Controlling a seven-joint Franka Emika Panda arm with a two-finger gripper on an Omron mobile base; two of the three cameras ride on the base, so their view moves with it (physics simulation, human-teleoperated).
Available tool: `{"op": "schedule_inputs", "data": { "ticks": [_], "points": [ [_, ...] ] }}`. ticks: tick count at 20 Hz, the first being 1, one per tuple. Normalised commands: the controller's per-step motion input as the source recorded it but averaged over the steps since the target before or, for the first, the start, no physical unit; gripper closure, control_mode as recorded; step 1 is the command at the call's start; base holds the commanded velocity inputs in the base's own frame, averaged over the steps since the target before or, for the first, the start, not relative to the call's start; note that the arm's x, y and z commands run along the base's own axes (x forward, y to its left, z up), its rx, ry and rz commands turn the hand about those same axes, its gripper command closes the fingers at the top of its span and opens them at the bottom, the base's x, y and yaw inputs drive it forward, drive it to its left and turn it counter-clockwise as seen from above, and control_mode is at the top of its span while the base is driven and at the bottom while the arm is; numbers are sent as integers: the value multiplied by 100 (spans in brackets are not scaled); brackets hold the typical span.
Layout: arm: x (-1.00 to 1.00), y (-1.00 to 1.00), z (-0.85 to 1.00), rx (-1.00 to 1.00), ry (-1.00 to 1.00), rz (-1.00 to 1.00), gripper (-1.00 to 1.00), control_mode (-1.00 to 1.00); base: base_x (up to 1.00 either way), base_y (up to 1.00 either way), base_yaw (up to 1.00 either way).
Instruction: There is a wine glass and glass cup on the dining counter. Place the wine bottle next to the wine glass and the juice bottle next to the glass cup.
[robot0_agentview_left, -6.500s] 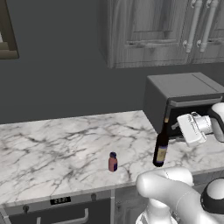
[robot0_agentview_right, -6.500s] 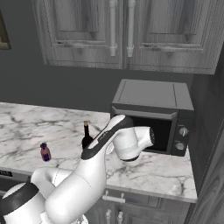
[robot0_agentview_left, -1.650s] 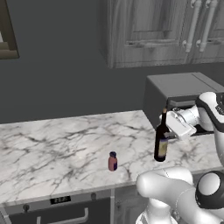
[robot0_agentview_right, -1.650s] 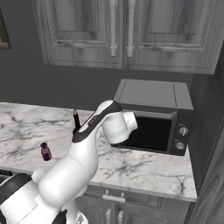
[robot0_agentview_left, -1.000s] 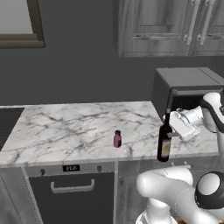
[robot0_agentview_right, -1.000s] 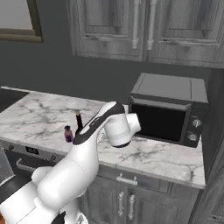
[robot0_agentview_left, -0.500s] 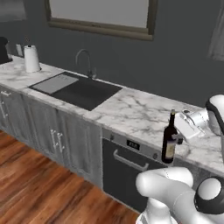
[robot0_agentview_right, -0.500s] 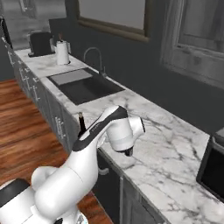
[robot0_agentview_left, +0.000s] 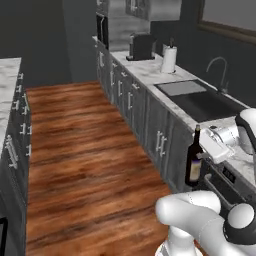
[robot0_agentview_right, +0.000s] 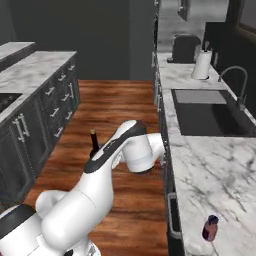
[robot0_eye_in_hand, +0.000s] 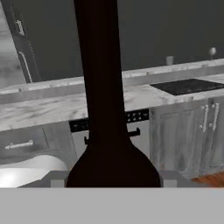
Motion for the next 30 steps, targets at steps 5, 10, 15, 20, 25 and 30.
{"op": "schedule_inputs", "data": {
  "ticks": [5,10,15,20,25,30],
  "points": [
    [0,0,0,0,0,0,100,100,0,0,100],
    [0,0,0,0,0,0,100,100,0,0,100],
    [0,0,0,0,0,0,100,100,0,-1,100],
    [0,0,0,0,0,0,100,100,0,-4,95],
    [0,0,0,0,0,0,100,100,1,-4,95],
    [0,0,0,0,0,0,100,100,3,-1,63]
  ]
}}
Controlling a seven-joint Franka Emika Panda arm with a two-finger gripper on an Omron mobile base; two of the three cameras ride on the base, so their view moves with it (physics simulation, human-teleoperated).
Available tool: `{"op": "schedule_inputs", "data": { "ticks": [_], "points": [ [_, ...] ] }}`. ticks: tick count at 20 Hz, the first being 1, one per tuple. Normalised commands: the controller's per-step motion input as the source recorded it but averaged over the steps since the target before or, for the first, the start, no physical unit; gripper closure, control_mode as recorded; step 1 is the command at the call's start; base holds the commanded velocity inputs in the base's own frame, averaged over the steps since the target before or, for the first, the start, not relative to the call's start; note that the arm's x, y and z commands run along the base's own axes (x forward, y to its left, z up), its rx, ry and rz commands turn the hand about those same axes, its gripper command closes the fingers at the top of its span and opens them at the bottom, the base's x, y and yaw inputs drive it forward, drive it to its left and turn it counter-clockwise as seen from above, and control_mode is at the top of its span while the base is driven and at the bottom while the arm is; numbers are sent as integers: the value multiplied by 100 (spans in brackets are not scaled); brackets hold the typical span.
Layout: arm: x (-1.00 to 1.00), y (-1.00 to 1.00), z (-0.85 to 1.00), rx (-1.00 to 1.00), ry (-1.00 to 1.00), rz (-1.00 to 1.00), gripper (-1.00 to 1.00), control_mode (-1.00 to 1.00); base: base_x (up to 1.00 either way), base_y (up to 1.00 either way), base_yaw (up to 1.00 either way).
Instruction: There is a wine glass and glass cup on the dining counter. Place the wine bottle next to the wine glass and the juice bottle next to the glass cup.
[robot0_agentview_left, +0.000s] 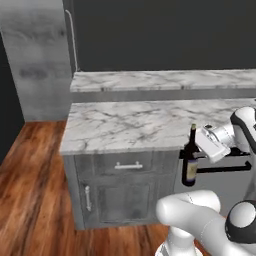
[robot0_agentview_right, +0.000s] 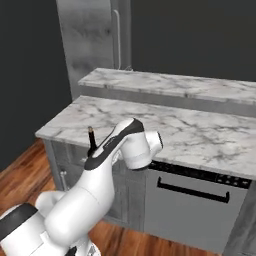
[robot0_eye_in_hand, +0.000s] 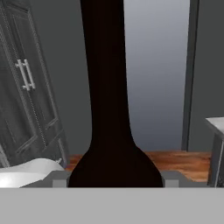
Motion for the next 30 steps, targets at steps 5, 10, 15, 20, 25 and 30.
{"op": "schedule_inputs", "data": {
  "ticks": [5,10,15,20,25,30],
  "points": [
    [0,0,0,0,0,0,100,100,15,17,24],
    [0,0,0,0,0,0,100,100,23,47,1],
    [0,0,0,0,0,0,100,100,29,57,0],
    [0,0,0,0,0,0,100,100,32,64,0],
    [0,0,0,0,0,0,100,100,35,71,-1],
    [0,0,0,0,0,0,100,100,39,73,-3]
  ]
}}
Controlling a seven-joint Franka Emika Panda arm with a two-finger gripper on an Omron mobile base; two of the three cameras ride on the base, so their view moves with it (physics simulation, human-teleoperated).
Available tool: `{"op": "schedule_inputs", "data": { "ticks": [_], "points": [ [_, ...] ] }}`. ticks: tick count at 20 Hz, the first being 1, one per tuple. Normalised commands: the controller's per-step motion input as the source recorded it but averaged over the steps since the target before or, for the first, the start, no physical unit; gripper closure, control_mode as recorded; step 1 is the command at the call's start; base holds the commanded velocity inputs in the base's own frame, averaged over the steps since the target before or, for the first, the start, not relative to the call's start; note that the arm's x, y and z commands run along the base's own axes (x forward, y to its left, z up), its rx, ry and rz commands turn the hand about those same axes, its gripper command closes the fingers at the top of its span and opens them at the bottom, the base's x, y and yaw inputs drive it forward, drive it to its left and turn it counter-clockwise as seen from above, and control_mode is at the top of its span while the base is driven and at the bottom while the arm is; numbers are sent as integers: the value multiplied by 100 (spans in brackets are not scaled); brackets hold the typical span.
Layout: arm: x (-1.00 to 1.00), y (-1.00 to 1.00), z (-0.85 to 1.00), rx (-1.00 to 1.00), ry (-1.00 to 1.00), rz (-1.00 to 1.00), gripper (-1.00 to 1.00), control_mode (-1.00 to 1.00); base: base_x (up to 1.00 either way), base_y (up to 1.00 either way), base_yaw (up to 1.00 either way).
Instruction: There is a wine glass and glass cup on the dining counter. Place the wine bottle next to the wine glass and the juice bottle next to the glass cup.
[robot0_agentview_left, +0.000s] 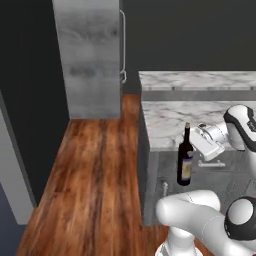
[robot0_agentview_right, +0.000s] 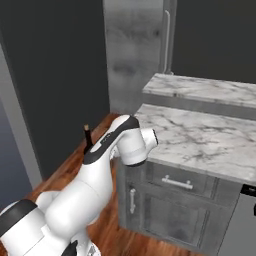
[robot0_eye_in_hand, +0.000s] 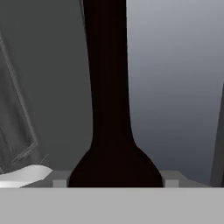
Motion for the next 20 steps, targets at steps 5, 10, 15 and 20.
{"op": "schedule_inputs", "data": {
  "ticks": [5,10,15,20],
  "points": [
    [0,0,0,0,0,0,100,100,38,67,-4],
    [0,0,0,0,0,0,100,100,48,59,-8],
    [0,0,0,0,0,0,100,100,71,45,-10],
    [0,0,0,0,0,0,100,100,80,39,-10]
  ]
}}
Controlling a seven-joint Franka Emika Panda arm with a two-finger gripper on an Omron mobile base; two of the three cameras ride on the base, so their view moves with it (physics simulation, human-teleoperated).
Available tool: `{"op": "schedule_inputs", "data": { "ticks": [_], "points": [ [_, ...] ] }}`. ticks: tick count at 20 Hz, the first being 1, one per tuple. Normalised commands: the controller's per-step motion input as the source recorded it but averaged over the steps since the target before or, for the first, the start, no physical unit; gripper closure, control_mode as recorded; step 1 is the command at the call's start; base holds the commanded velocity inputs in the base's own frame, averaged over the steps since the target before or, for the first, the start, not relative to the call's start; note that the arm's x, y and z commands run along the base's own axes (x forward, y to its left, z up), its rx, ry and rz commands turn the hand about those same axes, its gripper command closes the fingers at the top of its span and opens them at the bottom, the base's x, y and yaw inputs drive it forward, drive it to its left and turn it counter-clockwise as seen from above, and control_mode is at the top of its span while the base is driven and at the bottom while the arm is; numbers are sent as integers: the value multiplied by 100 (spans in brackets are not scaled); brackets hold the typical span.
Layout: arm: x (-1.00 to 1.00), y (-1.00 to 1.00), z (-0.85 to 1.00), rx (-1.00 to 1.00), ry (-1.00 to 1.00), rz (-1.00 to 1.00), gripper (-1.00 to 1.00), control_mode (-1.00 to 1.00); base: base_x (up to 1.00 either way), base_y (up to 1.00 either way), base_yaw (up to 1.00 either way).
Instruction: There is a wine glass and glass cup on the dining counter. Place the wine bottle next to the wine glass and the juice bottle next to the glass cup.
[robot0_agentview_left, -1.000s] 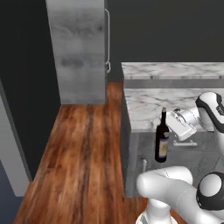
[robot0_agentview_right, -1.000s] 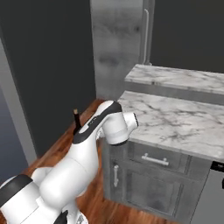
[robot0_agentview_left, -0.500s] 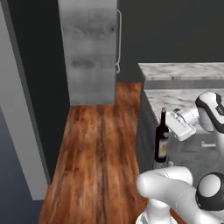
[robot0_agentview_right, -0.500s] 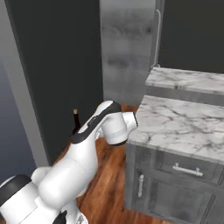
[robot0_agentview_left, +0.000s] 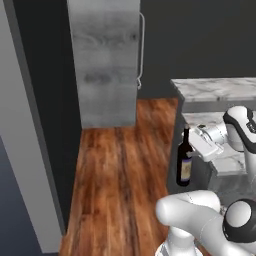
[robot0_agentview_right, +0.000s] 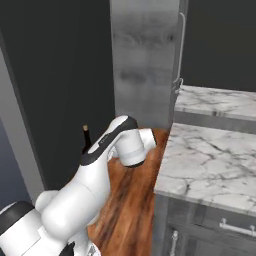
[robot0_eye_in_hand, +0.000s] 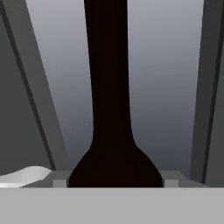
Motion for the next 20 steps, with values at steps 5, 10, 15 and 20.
{"op": "schedule_inputs", "data": {
  "ticks": [5,10,15,20],
  "points": [
    [0,0,0,0,0,0,100,100,74,49,-8],
    [0,0,0,0,0,0,100,100,86,27,-12],
    [0,0,0,0,0,0,100,100,91,16,-11],
    [0,0,0,0,0,0,100,100,92,15,-10]
  ]
}}
